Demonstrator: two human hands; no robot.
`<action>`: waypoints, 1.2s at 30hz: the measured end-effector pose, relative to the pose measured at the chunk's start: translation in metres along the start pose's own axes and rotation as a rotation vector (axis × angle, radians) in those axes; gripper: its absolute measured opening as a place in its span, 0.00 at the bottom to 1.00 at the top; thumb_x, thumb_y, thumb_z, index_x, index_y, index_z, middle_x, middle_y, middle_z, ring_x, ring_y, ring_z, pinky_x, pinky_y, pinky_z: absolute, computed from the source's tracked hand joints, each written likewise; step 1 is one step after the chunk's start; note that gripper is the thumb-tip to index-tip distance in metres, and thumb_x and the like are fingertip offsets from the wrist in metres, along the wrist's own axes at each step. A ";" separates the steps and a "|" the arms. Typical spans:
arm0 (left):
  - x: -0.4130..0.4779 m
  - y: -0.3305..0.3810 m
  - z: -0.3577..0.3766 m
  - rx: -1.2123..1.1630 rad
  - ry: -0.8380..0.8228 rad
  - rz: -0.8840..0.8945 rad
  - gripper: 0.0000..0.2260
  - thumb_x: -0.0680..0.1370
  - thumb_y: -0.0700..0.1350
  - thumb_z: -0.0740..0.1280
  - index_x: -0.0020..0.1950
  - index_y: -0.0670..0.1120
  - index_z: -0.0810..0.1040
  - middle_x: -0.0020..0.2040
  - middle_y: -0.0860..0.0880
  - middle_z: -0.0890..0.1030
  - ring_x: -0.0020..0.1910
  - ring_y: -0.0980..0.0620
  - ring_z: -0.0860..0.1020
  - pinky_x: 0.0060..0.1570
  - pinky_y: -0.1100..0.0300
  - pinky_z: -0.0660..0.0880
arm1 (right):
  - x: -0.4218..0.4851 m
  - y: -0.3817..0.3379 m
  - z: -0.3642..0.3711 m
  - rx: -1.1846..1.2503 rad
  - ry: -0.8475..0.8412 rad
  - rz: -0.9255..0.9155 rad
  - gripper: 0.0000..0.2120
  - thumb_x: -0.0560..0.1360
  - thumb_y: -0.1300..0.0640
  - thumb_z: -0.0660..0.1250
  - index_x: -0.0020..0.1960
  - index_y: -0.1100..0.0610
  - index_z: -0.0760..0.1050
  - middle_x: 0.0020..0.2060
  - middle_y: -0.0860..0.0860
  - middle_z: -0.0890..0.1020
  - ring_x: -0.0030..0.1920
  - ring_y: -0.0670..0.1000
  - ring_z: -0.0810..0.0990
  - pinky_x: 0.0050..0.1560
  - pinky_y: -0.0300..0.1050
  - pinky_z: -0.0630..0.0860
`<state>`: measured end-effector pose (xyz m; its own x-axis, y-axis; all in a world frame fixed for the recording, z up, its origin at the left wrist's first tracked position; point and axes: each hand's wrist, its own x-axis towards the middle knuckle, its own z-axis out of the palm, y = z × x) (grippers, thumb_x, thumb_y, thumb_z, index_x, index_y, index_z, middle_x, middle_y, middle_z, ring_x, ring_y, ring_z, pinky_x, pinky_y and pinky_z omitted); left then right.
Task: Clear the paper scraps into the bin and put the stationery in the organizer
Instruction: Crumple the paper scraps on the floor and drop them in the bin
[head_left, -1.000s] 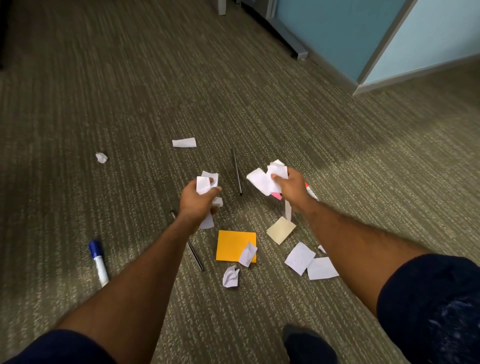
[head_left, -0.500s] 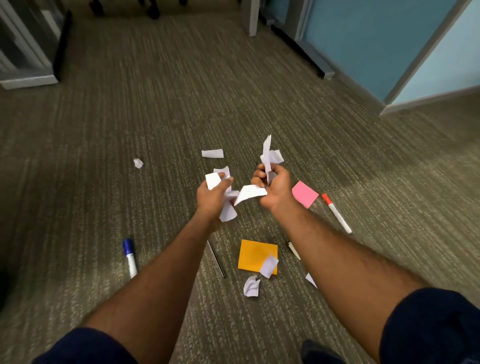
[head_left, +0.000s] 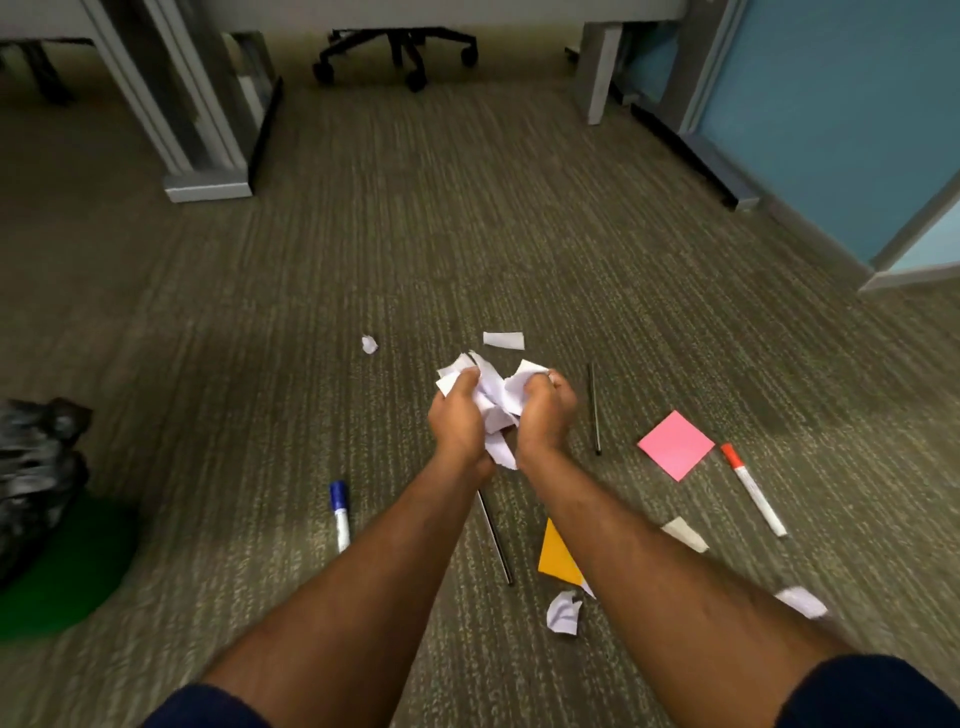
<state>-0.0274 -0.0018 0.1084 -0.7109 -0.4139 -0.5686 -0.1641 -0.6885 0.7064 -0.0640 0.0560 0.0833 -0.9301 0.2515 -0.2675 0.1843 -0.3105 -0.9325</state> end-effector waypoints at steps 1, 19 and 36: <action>0.000 0.006 -0.002 0.003 0.020 0.029 0.10 0.77 0.43 0.66 0.55 0.39 0.79 0.48 0.40 0.80 0.47 0.41 0.80 0.49 0.48 0.78 | -0.004 0.003 0.004 -0.029 -0.042 -0.042 0.07 0.60 0.59 0.58 0.29 0.55 0.74 0.28 0.48 0.77 0.32 0.49 0.74 0.35 0.43 0.71; -0.021 0.110 -0.076 -0.133 0.172 0.297 0.04 0.77 0.41 0.64 0.46 0.41 0.77 0.34 0.47 0.78 0.27 0.54 0.78 0.27 0.64 0.74 | -0.103 0.018 0.123 -0.037 -0.261 -0.037 0.03 0.74 0.56 0.68 0.43 0.54 0.78 0.39 0.49 0.84 0.38 0.47 0.83 0.38 0.44 0.78; -0.070 0.246 -0.247 -0.489 0.690 0.518 0.04 0.75 0.43 0.65 0.45 0.43 0.78 0.37 0.46 0.80 0.31 0.49 0.77 0.30 0.62 0.73 | -0.279 0.036 0.286 -0.308 -0.816 0.152 0.06 0.70 0.58 0.66 0.45 0.58 0.79 0.41 0.54 0.84 0.41 0.56 0.83 0.42 0.50 0.79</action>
<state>0.1512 -0.2893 0.2176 -0.0358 -0.8823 -0.4693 0.4648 -0.4304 0.7737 0.1110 -0.2875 0.1938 -0.8035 -0.5414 -0.2477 0.2927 0.0030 -0.9562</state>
